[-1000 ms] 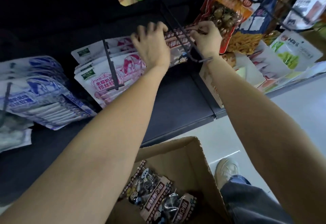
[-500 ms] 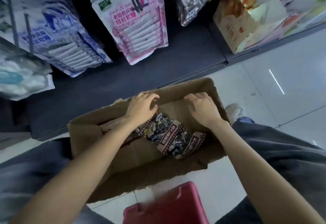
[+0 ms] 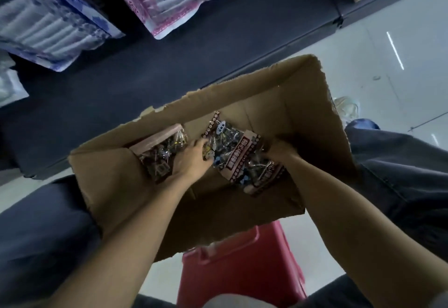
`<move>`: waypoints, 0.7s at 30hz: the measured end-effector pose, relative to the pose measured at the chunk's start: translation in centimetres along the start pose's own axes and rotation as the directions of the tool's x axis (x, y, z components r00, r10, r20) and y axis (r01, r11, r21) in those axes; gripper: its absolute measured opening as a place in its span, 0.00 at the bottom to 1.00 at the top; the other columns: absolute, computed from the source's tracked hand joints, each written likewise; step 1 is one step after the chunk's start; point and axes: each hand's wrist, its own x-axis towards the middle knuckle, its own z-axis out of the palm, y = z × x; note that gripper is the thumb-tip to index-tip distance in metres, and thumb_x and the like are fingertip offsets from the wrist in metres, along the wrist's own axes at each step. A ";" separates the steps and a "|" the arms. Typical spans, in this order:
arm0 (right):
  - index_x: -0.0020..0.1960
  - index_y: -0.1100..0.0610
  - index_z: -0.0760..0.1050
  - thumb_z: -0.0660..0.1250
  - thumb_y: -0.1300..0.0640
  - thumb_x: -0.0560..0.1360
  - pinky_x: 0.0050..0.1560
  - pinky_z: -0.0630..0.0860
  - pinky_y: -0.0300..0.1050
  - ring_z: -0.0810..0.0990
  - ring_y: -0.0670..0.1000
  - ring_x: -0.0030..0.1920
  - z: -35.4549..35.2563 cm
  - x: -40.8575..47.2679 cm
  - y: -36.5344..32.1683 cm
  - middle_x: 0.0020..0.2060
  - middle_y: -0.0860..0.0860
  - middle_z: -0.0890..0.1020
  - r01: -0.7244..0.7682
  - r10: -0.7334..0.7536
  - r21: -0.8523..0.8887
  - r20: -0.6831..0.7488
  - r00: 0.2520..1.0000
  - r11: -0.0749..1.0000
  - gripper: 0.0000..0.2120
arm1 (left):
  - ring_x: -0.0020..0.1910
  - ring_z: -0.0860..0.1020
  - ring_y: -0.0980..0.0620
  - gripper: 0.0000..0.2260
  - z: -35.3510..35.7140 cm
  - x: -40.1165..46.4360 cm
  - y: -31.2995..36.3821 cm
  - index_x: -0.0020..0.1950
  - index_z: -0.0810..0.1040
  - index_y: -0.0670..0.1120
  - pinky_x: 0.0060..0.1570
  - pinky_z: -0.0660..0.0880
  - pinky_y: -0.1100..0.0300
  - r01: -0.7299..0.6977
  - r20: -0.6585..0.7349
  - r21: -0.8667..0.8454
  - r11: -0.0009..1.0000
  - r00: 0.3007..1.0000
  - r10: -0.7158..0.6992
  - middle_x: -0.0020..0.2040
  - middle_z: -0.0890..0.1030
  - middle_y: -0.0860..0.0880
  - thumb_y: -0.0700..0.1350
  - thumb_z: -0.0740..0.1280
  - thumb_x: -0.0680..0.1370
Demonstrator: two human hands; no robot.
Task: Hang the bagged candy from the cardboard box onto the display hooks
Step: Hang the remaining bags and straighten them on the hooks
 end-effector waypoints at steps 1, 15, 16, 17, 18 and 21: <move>0.65 0.59 0.72 0.63 0.50 0.78 0.58 0.74 0.50 0.76 0.59 0.63 0.2 0.3 -0.4 0.62 0.57 0.77 0.020 -0.019 0.037 -0.029 0.999 0.999 0.19 | 0.61 0.74 0.49 0.24 0.4 0.5 0.3 0.72 0.63 0.51 0.48 0.74 0.59 -0.017 0.021 0.001 1.000 1.000 0.017 0.69 0.70 0.48 0.52 0.64 0.78; 0.62 0.59 0.76 0.71 0.62 0.71 0.56 0.74 0.44 0.78 0.56 0.59 -1.0 -0.3 -2.3 0.56 0.57 0.81 0.079 0.009 0.663 -0.128 0.992 0.744 0.19 | 0.59 0.78 0.49 0.18 6.5 6.5 4.9 0.65 0.74 0.48 0.58 0.75 0.55 0.108 0.171 -0.336 0.936 0.984 -0.052 0.61 0.80 0.49 0.46 0.69 0.76; 0.63 0.60 0.75 0.74 0.62 0.70 0.60 0.74 0.46 0.78 0.56 0.59 -0.7 -1.0 -2.0 0.57 0.57 0.81 0.066 0.032 0.723 -0.121 0.992 0.688 0.22 | 0.59 0.78 0.50 0.16 6.5 6.6 4.9 0.64 0.75 0.47 0.59 0.74 0.59 0.108 0.165 -0.355 0.928 0.985 -0.051 0.60 0.80 0.49 0.43 0.69 0.76; 0.63 0.61 0.75 0.75 0.62 0.69 0.62 0.74 0.49 0.78 0.56 0.59 -0.2 -1.6 -1.8 0.57 0.57 0.81 0.053 0.056 0.780 -0.112 0.992 0.624 0.23 | 0.58 0.79 0.50 0.15 6.5 6.8 4.8 0.63 0.77 0.46 0.58 0.73 0.61 0.104 0.152 -0.355 0.929 0.987 -0.052 0.59 0.80 0.48 0.41 0.68 0.77; 0.61 0.61 0.75 0.75 0.62 0.69 0.61 0.75 0.51 0.78 0.55 0.59 0.2 -2.3 -1.8 0.57 0.56 0.81 0.041 0.073 0.822 -0.100 0.992 0.568 0.22 | 0.57 0.79 0.50 0.14 6.4 6.8 4.8 0.62 0.77 0.45 0.58 0.73 0.60 0.099 0.136 -0.342 0.935 0.989 -0.055 0.59 0.80 0.47 0.39 0.67 0.77; 0.63 0.58 0.75 0.74 0.63 0.70 0.54 0.78 0.47 0.79 0.54 0.58 1.8 -4.4 -2.7 0.55 0.53 0.81 0.046 0.017 0.854 -0.064 0.998 0.518 0.22 | 0.52 0.80 0.50 0.12 5.9 6.3 4.7 0.62 0.76 0.45 0.51 0.76 0.59 0.081 0.100 -0.343 0.936 0.994 -0.050 0.57 0.81 0.46 0.37 0.62 0.79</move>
